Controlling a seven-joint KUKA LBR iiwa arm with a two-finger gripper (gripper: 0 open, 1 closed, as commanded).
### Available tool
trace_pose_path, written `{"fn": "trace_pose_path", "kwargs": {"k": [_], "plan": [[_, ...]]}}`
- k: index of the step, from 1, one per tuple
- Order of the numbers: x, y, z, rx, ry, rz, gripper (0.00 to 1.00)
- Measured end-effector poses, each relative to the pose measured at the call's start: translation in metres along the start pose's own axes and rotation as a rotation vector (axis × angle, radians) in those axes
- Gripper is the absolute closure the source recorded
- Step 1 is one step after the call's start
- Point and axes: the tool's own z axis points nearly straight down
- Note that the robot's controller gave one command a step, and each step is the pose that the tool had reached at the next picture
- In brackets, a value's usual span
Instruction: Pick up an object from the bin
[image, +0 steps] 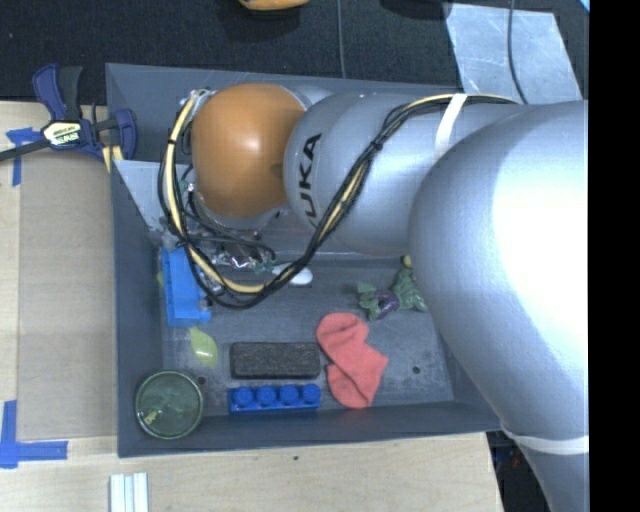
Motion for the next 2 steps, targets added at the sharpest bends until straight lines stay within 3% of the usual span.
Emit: {"fn": "trace_pose_path", "kwargs": {"k": [1, 2], "plan": [[0.0006, -0.017, 0.0129, 0.0, 0.005, -0.089, 0.0], [-0.0004, -0.0102, 0.0091, 0.0, 0.0, -0.158, 0.0]]}}
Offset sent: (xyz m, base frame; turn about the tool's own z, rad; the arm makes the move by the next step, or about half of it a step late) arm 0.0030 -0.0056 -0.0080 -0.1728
